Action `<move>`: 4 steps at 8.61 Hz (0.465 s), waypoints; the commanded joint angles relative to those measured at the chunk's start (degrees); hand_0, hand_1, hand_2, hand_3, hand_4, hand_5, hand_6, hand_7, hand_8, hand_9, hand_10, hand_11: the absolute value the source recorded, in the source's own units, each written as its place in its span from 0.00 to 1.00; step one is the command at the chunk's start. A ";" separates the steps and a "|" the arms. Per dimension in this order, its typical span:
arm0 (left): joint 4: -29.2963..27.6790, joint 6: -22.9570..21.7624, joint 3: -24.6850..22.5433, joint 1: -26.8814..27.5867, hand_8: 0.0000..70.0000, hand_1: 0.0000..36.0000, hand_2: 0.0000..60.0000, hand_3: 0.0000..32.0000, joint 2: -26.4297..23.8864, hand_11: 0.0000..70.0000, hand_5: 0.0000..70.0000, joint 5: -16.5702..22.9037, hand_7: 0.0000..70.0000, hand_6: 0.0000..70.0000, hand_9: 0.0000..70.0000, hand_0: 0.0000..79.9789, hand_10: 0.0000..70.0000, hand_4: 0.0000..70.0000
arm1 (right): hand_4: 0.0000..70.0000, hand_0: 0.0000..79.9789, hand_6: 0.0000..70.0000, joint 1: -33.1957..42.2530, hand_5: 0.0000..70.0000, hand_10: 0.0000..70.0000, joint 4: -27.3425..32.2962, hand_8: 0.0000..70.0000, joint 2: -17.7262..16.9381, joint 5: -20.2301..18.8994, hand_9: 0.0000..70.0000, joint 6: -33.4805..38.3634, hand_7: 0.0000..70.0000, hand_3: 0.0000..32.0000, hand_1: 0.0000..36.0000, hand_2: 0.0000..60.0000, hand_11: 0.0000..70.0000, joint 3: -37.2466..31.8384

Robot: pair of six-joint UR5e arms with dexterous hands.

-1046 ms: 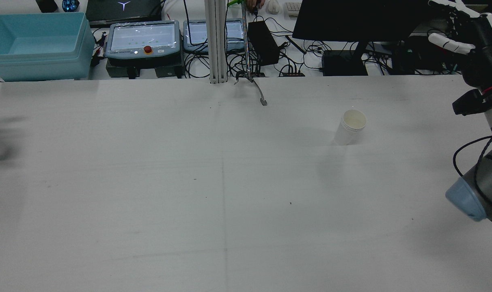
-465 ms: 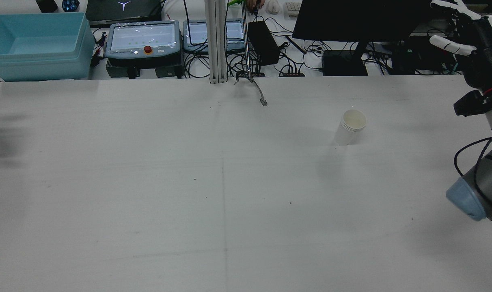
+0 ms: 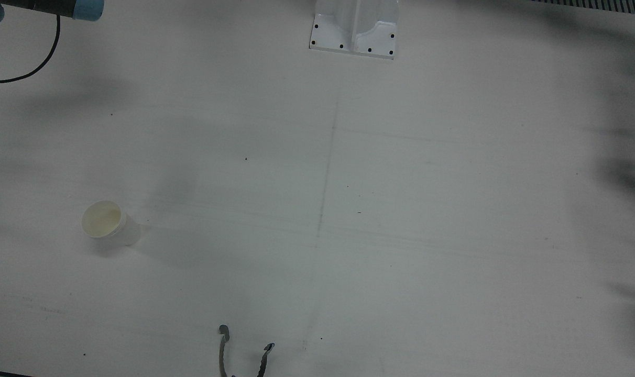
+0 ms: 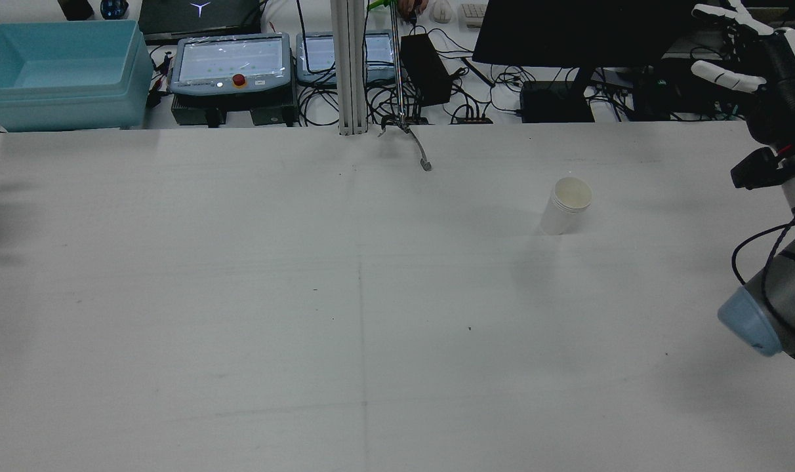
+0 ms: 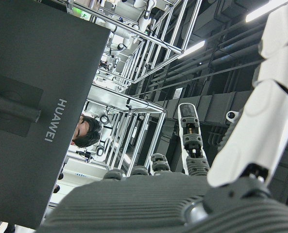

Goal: Pour water
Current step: 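Move the right hand down beside the white paper cup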

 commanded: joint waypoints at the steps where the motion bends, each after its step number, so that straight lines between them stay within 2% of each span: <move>1: 0.52 1.89 -1.35 -0.42 0.17 0.42 0.00 0.00 0.05 0.25 0.44 -0.64 0.49 0.20 0.27 0.78 0.16 0.84 | 0.28 0.57 0.07 -0.18 0.16 0.00 0.08 0.00 0.04 0.03 0.00 -0.94 0.11 0.00 0.35 0.26 0.00 -1.34; 2: 2.00 1.89 -3.89 -0.42 0.17 0.42 0.00 0.00 0.13 0.25 0.45 -0.46 0.49 0.20 0.26 0.77 0.16 0.84 | 0.23 0.57 0.06 -1.83 0.15 0.00 0.52 0.00 0.22 0.38 0.00 -2.43 0.08 0.00 0.35 0.24 0.00 -5.26; 4: 2.81 1.63 -4.62 -0.42 0.17 0.43 0.00 0.00 0.22 0.24 0.45 -0.29 0.48 0.19 0.26 0.77 0.16 0.83 | 0.13 0.57 0.03 -6.83 0.11 0.00 3.32 0.00 1.71 1.78 0.00 -2.53 0.04 0.03 0.35 0.21 0.00 -11.69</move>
